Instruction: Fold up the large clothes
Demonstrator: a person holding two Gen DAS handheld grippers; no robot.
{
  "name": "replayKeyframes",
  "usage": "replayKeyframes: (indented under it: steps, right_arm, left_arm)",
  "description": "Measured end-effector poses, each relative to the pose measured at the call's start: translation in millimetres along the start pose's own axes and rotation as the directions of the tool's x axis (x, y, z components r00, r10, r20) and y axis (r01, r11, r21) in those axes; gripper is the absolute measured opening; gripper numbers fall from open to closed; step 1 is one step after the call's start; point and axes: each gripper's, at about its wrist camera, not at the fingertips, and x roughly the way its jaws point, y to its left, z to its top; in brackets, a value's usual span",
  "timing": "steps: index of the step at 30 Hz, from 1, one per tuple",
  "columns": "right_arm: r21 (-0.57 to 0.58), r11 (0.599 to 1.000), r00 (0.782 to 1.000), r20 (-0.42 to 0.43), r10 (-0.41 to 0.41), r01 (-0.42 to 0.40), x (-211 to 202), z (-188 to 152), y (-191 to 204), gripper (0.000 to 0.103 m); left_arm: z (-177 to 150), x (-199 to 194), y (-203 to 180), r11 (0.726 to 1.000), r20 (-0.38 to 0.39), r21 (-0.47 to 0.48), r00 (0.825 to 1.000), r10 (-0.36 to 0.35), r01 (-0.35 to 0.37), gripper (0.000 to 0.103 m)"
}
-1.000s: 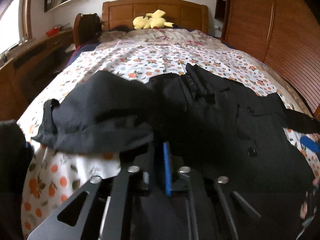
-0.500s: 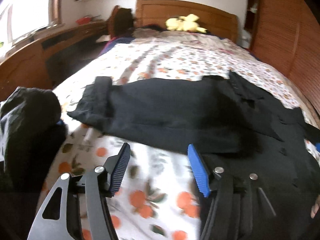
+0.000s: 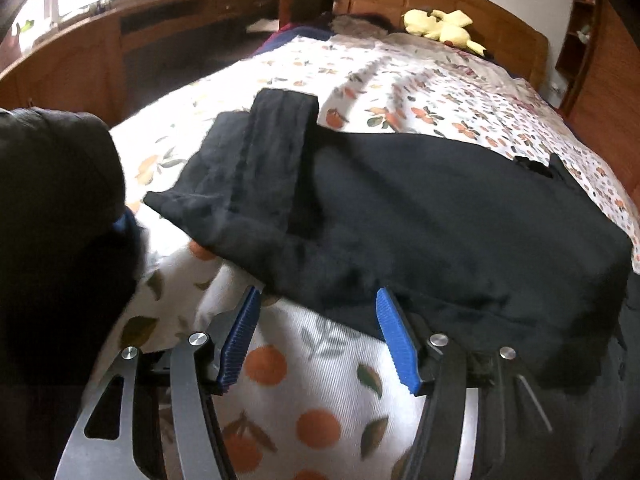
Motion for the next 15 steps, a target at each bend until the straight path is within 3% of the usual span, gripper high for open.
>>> replayKeyframes:
  steps: [2, 4, 10, 15]
  right_arm:
    - [0.000, 1.000, 1.000, -0.005, -0.003, 0.003, 1.0, 0.1, -0.6, 0.096]
    - [0.001, 1.000, 1.000, -0.006, -0.006, 0.006, 0.1, 0.2, -1.9, 0.096]
    - [0.006, 1.000, 1.000, 0.006, -0.019, 0.019, -9.9, -0.1, -7.1, 0.096]
    - [0.010, 0.999, 0.999, 0.025, -0.035, 0.035, -24.1, -2.1, -13.0, 0.096]
  left_arm:
    - [3.8, 4.8, 0.3, 1.000, -0.006, -0.017, 1.000, -0.013, 0.012, 0.042]
    - [8.3, 6.4, -2.7, 1.000, -0.020, -0.017, 1.000, -0.021, 0.021, 0.002]
    - [12.2, -33.8, -35.5, 0.998, 0.078, 0.067, 0.997, -0.022, 0.016, 0.001]
    - [6.2, -90.4, -81.0, 0.986, 0.156, 0.160, 0.984, -0.081, 0.056, 0.001]
